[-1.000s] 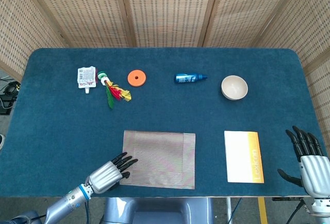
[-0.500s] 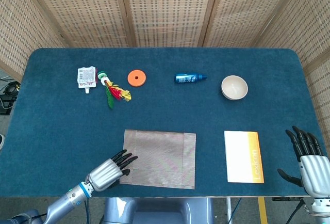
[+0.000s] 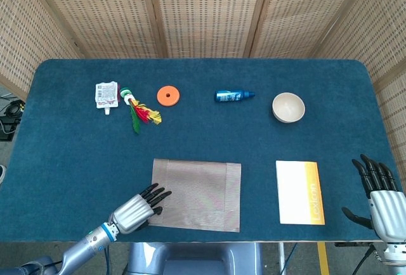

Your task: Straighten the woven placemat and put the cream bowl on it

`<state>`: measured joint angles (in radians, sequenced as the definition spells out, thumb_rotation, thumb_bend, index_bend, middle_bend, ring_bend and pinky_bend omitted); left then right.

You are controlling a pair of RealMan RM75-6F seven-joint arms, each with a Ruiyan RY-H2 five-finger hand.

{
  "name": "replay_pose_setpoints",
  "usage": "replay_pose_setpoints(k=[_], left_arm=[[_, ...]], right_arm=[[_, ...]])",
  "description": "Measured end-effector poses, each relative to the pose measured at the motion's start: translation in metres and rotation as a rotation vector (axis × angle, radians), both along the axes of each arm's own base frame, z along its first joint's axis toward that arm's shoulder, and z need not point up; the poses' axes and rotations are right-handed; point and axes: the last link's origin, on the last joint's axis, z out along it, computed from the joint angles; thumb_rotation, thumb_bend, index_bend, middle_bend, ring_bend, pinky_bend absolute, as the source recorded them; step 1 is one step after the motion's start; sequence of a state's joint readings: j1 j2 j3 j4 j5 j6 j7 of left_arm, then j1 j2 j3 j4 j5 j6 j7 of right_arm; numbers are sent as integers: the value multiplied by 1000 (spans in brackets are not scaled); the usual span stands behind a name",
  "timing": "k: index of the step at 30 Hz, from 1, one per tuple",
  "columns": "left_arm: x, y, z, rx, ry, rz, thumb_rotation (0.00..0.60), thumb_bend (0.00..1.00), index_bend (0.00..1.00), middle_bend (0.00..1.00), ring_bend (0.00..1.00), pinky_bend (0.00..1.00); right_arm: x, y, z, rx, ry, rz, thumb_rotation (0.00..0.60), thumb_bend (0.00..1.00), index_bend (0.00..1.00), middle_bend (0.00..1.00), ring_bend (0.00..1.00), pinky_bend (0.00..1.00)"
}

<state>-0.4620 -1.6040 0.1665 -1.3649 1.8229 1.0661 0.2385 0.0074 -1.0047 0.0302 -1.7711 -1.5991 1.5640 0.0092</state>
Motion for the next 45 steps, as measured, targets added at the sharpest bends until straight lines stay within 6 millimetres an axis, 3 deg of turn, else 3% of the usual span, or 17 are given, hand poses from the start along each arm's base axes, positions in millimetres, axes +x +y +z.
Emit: replay_pose_setpoints(k=[8, 12, 17, 25, 33, 38, 45], left_arm=[[1, 0, -3, -1, 3, 2, 600, 449, 435, 0, 0, 0], [1, 0, -4, -10, -3, 16, 600, 476, 515, 0, 0, 0], [3, 0, -4, -16, -9, 30, 600, 519, 534, 0, 0, 0], [5, 1, -5, -14, -27, 42, 600, 541, 734, 0, 0, 0], [13, 6, 0, -18, -84, 76, 600, 568, 782, 0, 0, 0], [31, 27, 13, -36, -200, 176, 600, 568, 784, 0, 0, 0], [57, 83, 45, 44, -290, 241, 600, 568, 788, 0, 0, 0]], right_arm=[[0, 0, 0, 1, 1, 2, 600, 0, 0, 0, 0, 0], [0, 0, 0, 3, 0, 3, 600, 0, 0, 0, 0, 0], [0, 0, -1, 5, -3, 5, 600, 0, 0, 0, 0, 0], [1, 0, -1, 5, -5, 7, 600, 0, 0, 0, 0, 0], [0, 0, -2, 6, -2, 8, 600, 0, 0, 0, 0, 0], [0, -1, -4, 9, 8, 4, 600, 0, 0, 0, 0, 0], [-2, -5, -9, 16, 24, -19, 600, 0, 0, 0, 0, 0]])
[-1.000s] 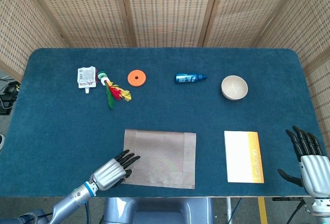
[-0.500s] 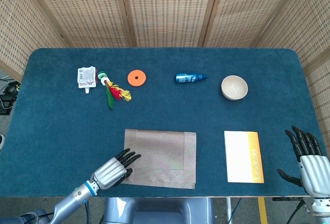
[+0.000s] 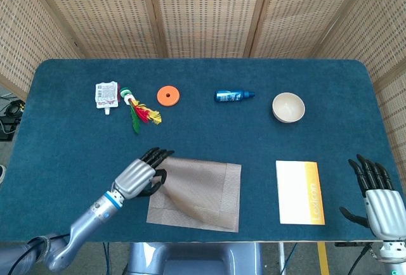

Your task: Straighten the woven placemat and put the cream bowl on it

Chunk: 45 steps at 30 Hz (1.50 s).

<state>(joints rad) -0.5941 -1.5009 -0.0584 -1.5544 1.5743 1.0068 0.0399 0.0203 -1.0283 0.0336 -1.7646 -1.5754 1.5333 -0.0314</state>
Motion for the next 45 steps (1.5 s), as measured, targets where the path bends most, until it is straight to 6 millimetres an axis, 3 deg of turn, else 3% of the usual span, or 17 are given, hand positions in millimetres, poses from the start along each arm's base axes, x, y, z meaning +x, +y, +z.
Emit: replay_pose_setpoints(k=[6, 13, 24, 31, 32, 33, 34, 35, 36, 37, 39, 40, 45], left_arm=[[8, 48, 22, 69, -39, 95, 600, 568, 789, 0, 0, 0], [-17, 104, 50, 199, -14, 225, 600, 568, 790, 0, 0, 0], [-59, 147, 84, 366, 70, 366, 600, 567, 785, 0, 0, 0], [-46, 157, 80, 396, 10, 389, 600, 549, 740, 0, 0, 0], [-43, 158, 78, 396, 8, 384, 600, 544, 705, 0, 0, 0], [-41, 158, 77, 397, 9, 380, 600, 526, 583, 0, 0, 0], [-39, 159, 76, 398, 13, 376, 600, 473, 374, 0, 0, 0], [-37, 160, 75, 399, 18, 374, 600, 419, 236, 0, 0, 0], [-36, 160, 74, 400, 24, 375, 600, 301, 74, 0, 0, 0], [-34, 161, 73, 401, 33, 381, 600, 164, 1, 0, 0, 0], [-33, 162, 71, 405, 49, 391, 600, 23, 0, 0, 0, 0], [-31, 162, 71, 409, 62, 393, 600, 0, 0, 0, 0, 0], [-22, 159, 79, 453, 92, 386, 600, 0, 0, 0, 0, 0]], right_arm=[[-3, -5, -3, 1, 13, -24, 600, 0, 0, 0, 0, 0], [-7, -10, -5, 2, 19, -48, 600, 0, 0, 0, 0, 0], [-7, -11, -6, 2, 25, -51, 600, 0, 0, 0, 0, 0], [-8, -11, -7, 6, 30, -56, 600, 0, 0, 0, 0, 0], [-8, -11, -8, 6, 31, -56, 600, 0, 0, 0, 0, 0], [-8, -12, -8, 5, 31, -58, 600, 0, 0, 0, 0, 0], [-8, -12, -7, 4, 31, -59, 600, 0, 0, 0, 0, 0], [-8, -12, -7, 3, 31, -60, 600, 0, 0, 0, 0, 0], [-9, -12, -7, 1, 32, -61, 600, 0, 0, 0, 0, 0], [-9, -12, -7, 0, 32, -62, 600, 0, 0, 0, 0, 0], [-10, -12, -6, -2, 33, -65, 600, 0, 0, 0, 0, 0], [-10, -12, -6, -2, 34, -66, 600, 0, 0, 0, 0, 0], [-11, -13, -9, 4, 42, -69, 600, 0, 0, 0, 0, 0]])
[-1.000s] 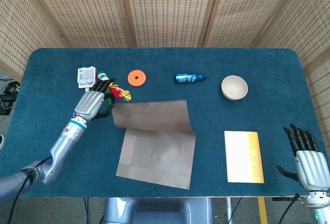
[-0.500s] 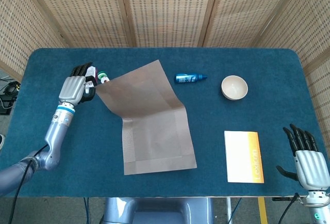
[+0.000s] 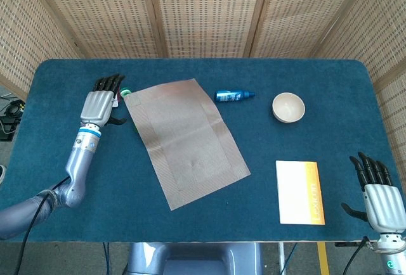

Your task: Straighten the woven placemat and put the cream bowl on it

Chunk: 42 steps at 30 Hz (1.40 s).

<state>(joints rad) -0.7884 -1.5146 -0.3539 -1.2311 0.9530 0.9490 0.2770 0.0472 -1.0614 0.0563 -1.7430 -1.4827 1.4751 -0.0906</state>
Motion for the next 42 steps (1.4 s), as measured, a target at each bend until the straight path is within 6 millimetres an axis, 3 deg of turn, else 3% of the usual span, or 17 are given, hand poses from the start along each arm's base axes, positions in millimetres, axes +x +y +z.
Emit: replay_pose_setpoints(k=[9, 14, 20, 25, 31, 42], left_arm=[[0, -21, 34, 62, 17, 3, 600, 0, 0, 0, 0, 0], [-19, -64, 62, 91, 27, 30, 600, 0, 0, 0, 0, 0], [-62, -126, 93, 139, 51, 118, 600, 0, 0, 0, 0, 0], [-82, -163, 103, 142, 46, 154, 600, 0, 0, 0, 0, 0], [-91, -191, 107, 117, 55, 175, 600, 0, 0, 0, 0, 0], [-84, -209, 108, 112, 85, 156, 600, 0, 0, 0, 0, 0]], right_arm=[[5, -4, -11, 34, 26, 46, 600, 0, 0, 0, 0, 0], [14, -18, -25, 88, 82, 148, 600, 0, 32, 0, 0, 0], [34, -44, -48, 214, 90, 286, 600, 0, 117, 0, 0, 0], [55, -65, -68, 307, 72, 392, 600, 0, 178, 0, 0, 0], [75, -86, -95, 384, 71, 478, 600, 0, 244, 0, 0, 0], [84, -137, -152, 473, 137, 505, 600, 0, 268, 0, 0, 0]])
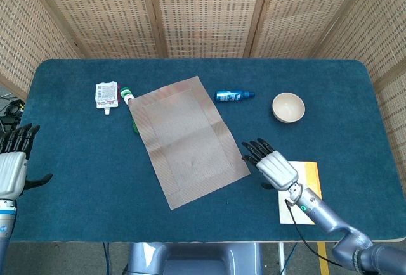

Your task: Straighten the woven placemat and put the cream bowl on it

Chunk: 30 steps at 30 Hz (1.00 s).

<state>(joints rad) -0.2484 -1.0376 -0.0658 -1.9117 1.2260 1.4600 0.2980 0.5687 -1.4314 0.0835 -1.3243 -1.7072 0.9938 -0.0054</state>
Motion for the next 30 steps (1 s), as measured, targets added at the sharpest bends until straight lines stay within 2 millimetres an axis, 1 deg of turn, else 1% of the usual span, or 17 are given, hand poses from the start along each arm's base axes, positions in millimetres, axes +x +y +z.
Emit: replay_pose_setpoints(k=[4, 15, 24, 30], left_arm=[[0, 0, -3, -10, 2, 0, 600, 0, 0, 0, 0, 0], [-4, 5, -4, -20, 5, 18, 600, 0, 0, 0, 0, 0], [-4, 7, -5, -29, 4, 18, 600, 0, 0, 0, 0, 0], [-4, 7, -5, -28, 0, 17, 600, 0, 0, 0, 0, 0]], right_arm=[[2, -10, -16, 25, 7, -15, 600, 0, 294, 0, 0, 0], [-2, -20, -39, 26, 26, -6, 600, 0, 275, 0, 0, 0], [-2, -23, -53, 26, 51, 17, 600, 0, 274, 0, 0, 0], [3, -27, -58, 22, 32, 18, 600, 0, 275, 0, 0, 0]])
